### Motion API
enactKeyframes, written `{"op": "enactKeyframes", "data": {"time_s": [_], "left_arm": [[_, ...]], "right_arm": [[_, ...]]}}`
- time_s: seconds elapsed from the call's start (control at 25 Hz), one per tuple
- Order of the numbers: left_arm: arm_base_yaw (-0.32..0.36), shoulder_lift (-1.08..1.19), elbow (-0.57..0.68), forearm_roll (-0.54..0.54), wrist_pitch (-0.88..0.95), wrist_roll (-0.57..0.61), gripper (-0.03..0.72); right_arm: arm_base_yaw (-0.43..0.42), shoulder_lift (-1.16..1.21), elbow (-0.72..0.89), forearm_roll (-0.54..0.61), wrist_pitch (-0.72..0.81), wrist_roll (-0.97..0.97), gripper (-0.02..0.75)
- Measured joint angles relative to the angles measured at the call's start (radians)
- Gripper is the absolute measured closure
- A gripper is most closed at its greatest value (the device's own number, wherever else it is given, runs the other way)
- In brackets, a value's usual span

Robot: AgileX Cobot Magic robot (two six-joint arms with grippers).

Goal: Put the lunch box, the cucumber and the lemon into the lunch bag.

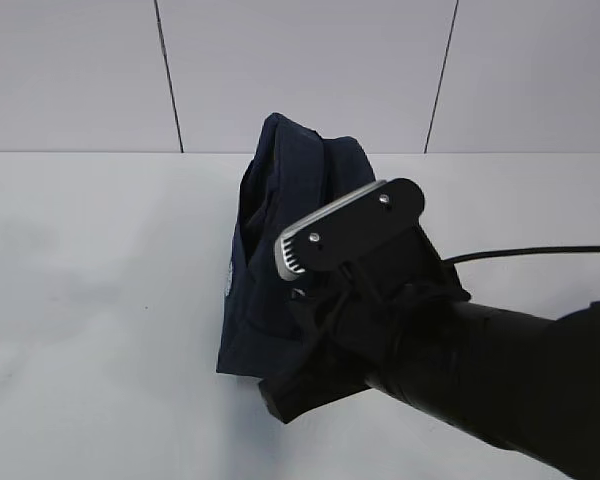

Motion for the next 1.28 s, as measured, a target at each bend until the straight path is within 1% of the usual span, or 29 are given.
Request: {"op": "enactKeyframes", "data": {"time_s": [0.32,0.64,0.76,1.0,1.12,1.28], "left_arm": [[0.0,0.0,0.0,0.0,0.0,0.0,0.258],[0.0,0.0,0.0,-0.002,0.0,0.0,0.258],[0.0,0.0,0.0,-0.002,0.0,0.0,0.258],[0.0,0.0,0.0,-0.002,0.0,0.0,0.258],[0.0,0.0,0.0,-0.002,0.0,0.0,0.258],[0.0,0.0,0.0,-0.002,0.0,0.0,0.258]], "right_arm": [[0.0,0.0,-0.121,0.0,0.08,-0.189,0.717],[0.0,0.081,-0.261,0.018,0.133,-0.302,0.717],[0.0,0.104,-0.301,0.068,0.129,-0.379,0.717],[0.0,0.106,-0.356,0.249,0.064,-0.618,0.717],[0.0,0.108,-0.361,0.283,0.06,-0.654,0.717],[0.0,0.141,-0.365,0.306,0.094,-0.665,0.717]]}}
